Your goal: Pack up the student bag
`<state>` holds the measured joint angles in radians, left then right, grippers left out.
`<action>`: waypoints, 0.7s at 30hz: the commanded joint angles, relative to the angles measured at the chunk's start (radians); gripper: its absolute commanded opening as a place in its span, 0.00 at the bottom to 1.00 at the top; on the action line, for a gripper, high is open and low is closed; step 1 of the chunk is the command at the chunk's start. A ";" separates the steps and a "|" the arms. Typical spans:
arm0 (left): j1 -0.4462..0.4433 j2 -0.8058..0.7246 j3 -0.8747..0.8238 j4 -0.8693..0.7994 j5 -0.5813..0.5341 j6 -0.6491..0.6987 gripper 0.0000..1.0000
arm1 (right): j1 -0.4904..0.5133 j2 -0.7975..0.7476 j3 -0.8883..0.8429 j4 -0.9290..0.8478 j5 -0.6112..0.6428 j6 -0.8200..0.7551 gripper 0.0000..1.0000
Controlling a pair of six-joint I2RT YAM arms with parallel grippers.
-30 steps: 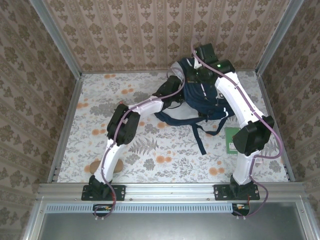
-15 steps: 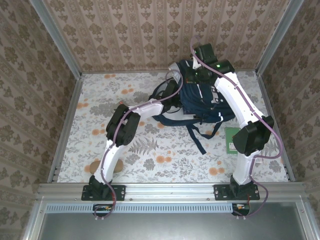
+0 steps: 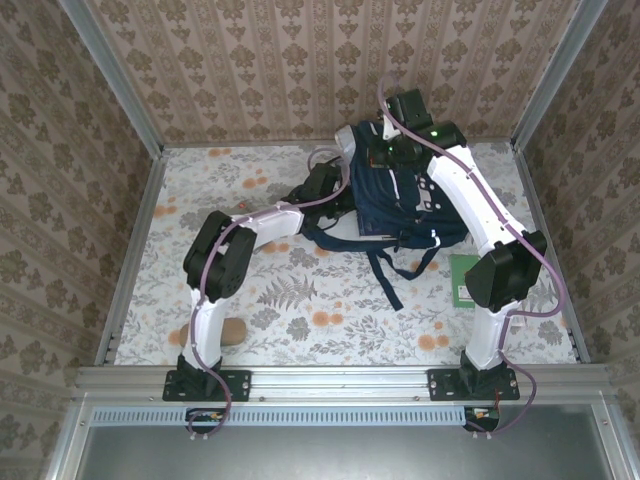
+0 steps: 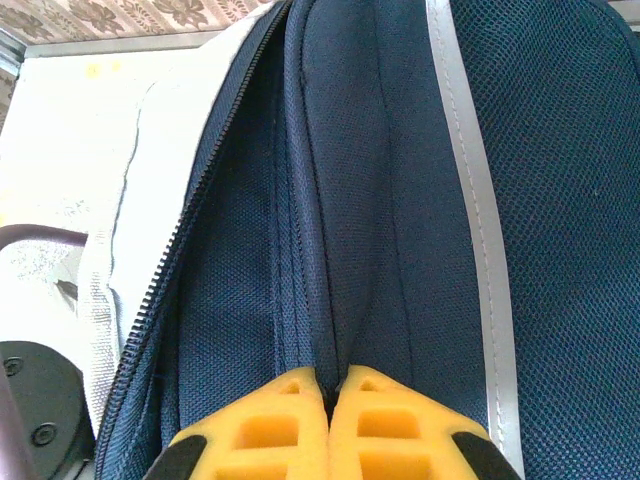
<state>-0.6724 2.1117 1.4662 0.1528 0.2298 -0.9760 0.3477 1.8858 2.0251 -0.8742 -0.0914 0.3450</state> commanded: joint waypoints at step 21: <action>-0.025 0.087 0.106 0.167 -0.002 -0.092 0.00 | 0.011 -0.061 -0.007 0.123 -0.083 0.042 0.00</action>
<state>-0.6582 2.1517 1.5070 0.2897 0.2008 -1.0481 0.3473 1.8854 2.0052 -0.8577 -0.1139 0.3660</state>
